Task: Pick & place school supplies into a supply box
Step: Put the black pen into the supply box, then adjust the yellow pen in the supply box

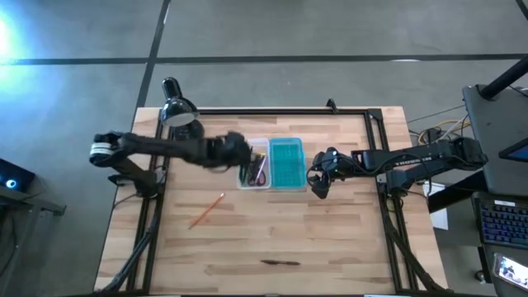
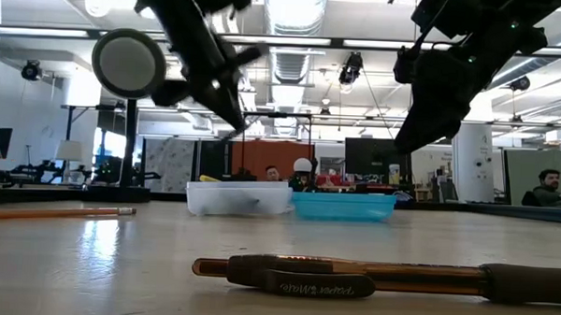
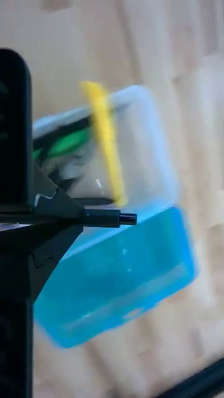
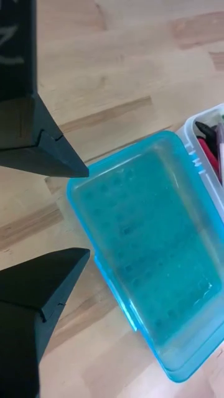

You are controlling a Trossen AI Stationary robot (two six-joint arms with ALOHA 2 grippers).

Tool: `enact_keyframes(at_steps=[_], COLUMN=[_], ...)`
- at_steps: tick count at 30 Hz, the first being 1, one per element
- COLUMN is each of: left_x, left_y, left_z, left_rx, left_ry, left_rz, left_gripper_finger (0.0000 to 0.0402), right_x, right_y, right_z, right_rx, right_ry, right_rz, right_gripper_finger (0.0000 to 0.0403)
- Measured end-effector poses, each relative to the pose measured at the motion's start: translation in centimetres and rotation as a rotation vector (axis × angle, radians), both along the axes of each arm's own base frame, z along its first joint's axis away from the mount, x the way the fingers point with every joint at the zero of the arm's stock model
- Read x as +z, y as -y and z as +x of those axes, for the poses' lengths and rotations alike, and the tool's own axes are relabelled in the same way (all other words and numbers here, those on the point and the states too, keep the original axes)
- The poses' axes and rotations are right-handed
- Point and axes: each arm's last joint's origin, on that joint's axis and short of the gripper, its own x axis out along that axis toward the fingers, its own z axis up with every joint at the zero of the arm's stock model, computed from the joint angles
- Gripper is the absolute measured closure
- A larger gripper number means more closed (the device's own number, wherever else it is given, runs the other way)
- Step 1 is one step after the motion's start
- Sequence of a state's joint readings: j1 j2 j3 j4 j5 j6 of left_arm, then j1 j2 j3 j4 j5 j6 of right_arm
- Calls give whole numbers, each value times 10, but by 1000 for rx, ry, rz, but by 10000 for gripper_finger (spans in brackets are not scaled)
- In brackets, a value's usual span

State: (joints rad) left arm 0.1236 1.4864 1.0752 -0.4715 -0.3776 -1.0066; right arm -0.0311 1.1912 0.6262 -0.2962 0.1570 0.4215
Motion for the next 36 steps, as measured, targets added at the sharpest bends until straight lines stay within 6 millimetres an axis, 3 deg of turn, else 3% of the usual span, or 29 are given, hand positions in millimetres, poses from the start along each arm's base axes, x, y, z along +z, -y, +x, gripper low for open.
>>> enact_keyframes(at_steps=[4, 8, 11, 17, 26, 31, 36], left_x=[-15, -38, -43, -22, -18, -10, -3], left_y=[-28, -38, -37, -34, -30, -21, -33], left_z=[14, 22, 24, 22, 17, -1, -15], left_rx=[4, 39, 39, 19, -33, -61, 44], left_ry=[37, 30, 22, 77, -1, -138, -237], left_rz=[-31, -175, -218, -160, -125, -55, 107], left_gripper_finger=[400, 400, 401, 392, 290, 281, 280], right_x=[0, 0, -1, -1, 0, -1, -1], right_y=[0, 0, 0, 0, 1, 1, 1], right_z=[0, 0, -1, -1, -1, -1, -1], right_rx=[-28, -49, -56, -55, -51, -51, -50], right_ry=[6, 6, 5, 3, -1, -5, -4], right_rz=[23, 42, 48, 44, 6, 6, 5], right_gripper_finger=[216, 216, 216, 216, 216, 216, 216])
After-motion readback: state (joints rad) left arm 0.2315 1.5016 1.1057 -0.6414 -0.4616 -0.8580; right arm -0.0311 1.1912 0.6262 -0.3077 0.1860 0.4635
